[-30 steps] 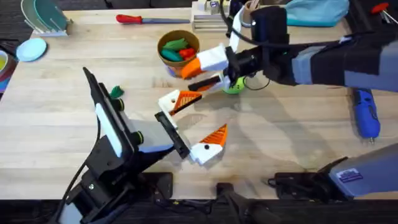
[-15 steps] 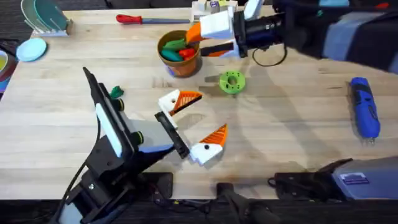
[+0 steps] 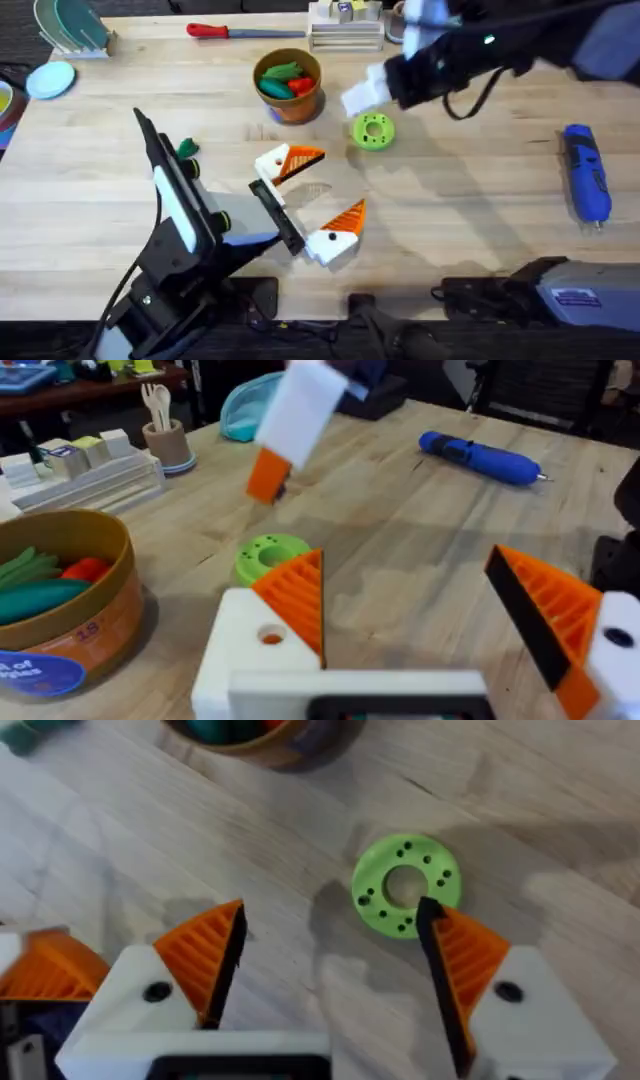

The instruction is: Pick up the gripper from the table and insert it into the empty holder that is missing its gripper. Then pick up a screw, insert it into the mounting hole, and use the screwdriver to tighten it. Finally, clean up the table by picking up the vegetable and placing it into the bucket.

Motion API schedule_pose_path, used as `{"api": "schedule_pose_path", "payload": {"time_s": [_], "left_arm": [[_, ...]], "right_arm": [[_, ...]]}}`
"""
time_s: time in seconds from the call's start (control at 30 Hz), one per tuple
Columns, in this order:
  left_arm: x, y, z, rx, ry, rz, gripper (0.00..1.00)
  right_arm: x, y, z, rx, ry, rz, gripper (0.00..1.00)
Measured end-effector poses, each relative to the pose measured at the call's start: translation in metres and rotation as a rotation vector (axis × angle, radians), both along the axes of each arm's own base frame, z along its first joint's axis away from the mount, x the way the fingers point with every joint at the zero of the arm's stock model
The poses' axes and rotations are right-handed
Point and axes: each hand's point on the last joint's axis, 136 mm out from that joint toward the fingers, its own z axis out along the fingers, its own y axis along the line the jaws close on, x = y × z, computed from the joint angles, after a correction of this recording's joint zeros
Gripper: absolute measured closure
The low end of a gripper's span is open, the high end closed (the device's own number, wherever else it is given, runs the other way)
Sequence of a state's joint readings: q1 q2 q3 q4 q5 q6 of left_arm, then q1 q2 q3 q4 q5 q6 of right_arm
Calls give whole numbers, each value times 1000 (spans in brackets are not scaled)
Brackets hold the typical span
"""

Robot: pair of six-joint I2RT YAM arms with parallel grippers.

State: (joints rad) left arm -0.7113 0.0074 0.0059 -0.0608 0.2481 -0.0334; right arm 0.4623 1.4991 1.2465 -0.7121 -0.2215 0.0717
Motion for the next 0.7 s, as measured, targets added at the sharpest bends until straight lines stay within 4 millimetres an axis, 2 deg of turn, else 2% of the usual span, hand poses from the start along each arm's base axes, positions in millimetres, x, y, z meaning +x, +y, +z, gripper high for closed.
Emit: {"api": "schedule_pose_path", "payload": {"time_s": [0.17, 0.2, 0.3, 0.47, 0.7], "left_arm": [[0, 0, 0, 0, 0, 0, 8], [0, 0, 0, 0, 0, 0, 8], [0, 0, 0, 0, 0, 0, 8], [0, 0, 0, 0, 0, 0, 8], [0, 0, 0, 0, 0, 0, 8]], "right_arm": [[-2, 6, -29, -117, 13, 58, 8], [-1, 7, -44, -156, 35, 68, 9], [-3, 6, -56, -187, 61, 72, 12], [-7, 8, -65, -218, 76, 92, 202], [-11, 12, -84, -315, 77, 116, 323]]}}
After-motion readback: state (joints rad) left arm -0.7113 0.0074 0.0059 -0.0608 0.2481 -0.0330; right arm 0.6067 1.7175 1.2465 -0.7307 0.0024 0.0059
